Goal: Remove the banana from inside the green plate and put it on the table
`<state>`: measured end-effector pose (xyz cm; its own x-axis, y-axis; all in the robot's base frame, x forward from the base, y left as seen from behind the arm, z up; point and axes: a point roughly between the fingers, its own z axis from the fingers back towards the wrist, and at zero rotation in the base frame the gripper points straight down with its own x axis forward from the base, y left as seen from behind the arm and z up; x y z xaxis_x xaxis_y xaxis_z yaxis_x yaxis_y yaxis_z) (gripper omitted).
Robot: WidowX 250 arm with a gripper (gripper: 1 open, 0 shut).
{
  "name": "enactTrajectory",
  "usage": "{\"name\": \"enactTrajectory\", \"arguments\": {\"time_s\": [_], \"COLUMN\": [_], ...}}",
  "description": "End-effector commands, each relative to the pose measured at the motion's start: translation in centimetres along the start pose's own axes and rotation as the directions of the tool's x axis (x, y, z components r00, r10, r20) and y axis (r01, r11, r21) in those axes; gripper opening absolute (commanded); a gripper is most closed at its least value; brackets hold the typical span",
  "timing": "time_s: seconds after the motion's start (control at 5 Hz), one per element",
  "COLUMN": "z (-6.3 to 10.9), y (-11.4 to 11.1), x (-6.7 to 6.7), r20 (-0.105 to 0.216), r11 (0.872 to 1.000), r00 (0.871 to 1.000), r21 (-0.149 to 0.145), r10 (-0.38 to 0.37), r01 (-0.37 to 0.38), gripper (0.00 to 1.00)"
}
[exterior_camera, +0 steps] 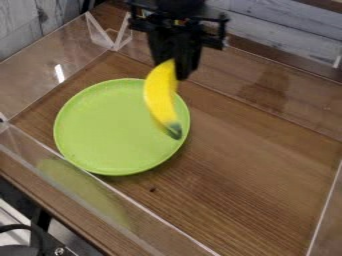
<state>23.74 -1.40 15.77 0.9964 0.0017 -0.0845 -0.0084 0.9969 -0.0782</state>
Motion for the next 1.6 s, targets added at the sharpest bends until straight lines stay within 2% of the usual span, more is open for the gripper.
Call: {"name": "enactTrajectory", "arguments": {"time_s": [0.0,0.2,0.4,1.0,1.4], "z": [1.6,1.2,0.6,-1.5,-2.0], "y": [-2.4,-4.5,-5.6,-6.6,-7.1], "x": [-0.3,-0.7,-1.1,-1.5,-1.7], "r20": [0.060,0.055,0.045,0.043,0.042], "r11": [0.999,0.995,0.993,0.993,0.994], "r00": [0.997,0.994,0.992,0.992,0.993], "r21": [-0.002,-0.004,-0.008,0.005,0.004], "r10": [-0.054,-0.095,-0.120,-0.119,-0.113], "r01": [0.054,0.095,0.120,0.119,0.113], "gripper": [0.00,0.00,0.00,0.00,0.00]}}
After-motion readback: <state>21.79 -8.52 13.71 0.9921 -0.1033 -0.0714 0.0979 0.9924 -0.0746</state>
